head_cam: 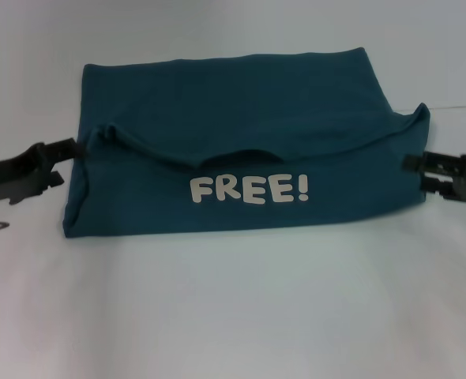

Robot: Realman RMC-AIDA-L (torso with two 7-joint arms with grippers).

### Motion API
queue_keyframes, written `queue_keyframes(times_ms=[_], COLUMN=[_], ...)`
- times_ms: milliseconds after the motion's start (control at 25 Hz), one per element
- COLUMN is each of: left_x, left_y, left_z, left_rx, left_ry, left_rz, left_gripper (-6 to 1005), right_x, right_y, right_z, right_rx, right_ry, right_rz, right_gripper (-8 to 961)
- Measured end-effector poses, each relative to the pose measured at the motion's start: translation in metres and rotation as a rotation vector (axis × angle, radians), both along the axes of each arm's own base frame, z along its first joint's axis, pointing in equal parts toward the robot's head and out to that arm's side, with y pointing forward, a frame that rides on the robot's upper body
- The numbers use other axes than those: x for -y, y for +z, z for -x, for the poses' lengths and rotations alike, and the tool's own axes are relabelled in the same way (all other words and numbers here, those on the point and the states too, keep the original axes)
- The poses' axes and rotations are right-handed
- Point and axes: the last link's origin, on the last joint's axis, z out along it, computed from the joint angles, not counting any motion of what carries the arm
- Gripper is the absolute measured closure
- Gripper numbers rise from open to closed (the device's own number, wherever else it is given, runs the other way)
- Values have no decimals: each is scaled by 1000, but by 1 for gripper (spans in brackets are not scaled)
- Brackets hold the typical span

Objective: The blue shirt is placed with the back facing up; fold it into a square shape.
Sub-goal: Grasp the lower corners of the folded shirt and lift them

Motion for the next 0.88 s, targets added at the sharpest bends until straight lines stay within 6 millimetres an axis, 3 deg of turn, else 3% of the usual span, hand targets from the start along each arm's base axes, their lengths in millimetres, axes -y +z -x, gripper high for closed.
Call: queue_keyframes(times_ms=[120, 280, 560, 880], left_x=[15, 22, 17, 11], left_y=[-1, -9, -28, -36], left_z=[13, 19, 19, 22], left_rx=[43, 55, 0, -80], left_ry=[11, 26, -9, -33], left_rz=[10, 29, 39, 27], left_gripper=[211, 213, 213, 214], right_x=[19, 31, 33, 34], right_y=[-3, -6, -8, -9], right_z=[-7, -8, -5, -6], right_rx=[-57, -86, -96, -97], right_ry=[25, 61, 88, 86], right_rz=[21, 37, 39, 36], right_gripper=[135, 135, 135, 135])
